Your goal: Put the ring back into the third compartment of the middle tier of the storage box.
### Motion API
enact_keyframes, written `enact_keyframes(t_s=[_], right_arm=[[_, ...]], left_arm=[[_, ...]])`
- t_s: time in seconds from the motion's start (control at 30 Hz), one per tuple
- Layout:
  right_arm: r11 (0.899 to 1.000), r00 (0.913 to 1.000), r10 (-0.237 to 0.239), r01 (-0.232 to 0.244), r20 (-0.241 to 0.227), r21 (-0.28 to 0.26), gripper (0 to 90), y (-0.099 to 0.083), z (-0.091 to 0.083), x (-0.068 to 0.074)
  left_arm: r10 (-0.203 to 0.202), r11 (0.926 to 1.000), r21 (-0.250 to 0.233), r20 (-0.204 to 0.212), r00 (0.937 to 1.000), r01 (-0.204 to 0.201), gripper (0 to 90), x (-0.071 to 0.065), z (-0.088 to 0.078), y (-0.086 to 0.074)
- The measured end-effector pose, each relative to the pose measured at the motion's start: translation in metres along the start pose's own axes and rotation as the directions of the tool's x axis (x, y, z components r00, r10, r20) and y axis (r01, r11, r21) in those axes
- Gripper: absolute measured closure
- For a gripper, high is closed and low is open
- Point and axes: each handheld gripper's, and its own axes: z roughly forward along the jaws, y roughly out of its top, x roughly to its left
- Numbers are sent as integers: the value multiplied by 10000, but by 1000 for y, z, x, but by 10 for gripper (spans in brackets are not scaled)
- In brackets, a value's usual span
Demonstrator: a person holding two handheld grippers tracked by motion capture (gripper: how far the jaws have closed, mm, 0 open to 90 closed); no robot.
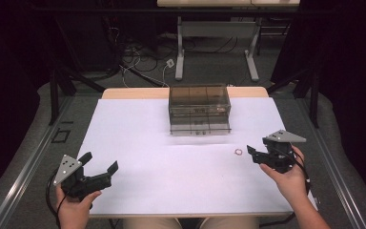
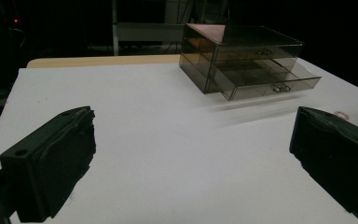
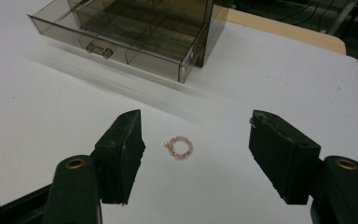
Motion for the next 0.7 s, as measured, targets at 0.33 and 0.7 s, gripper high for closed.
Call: enact_keyframes(t_s=[0.33, 0.7], right_arm=[[9942, 9988, -336, 371, -352, 1013, 369, 10, 17, 7], [9837, 9985, -293, 369, -454, 1760, 453, 19, 32, 0]], left_arm=[[-128, 9999, -51, -70, 9999, 127, 7, 3, -3, 0], [-98, 10000, 15, -161, 9998, 98, 7, 4, -5, -2]])
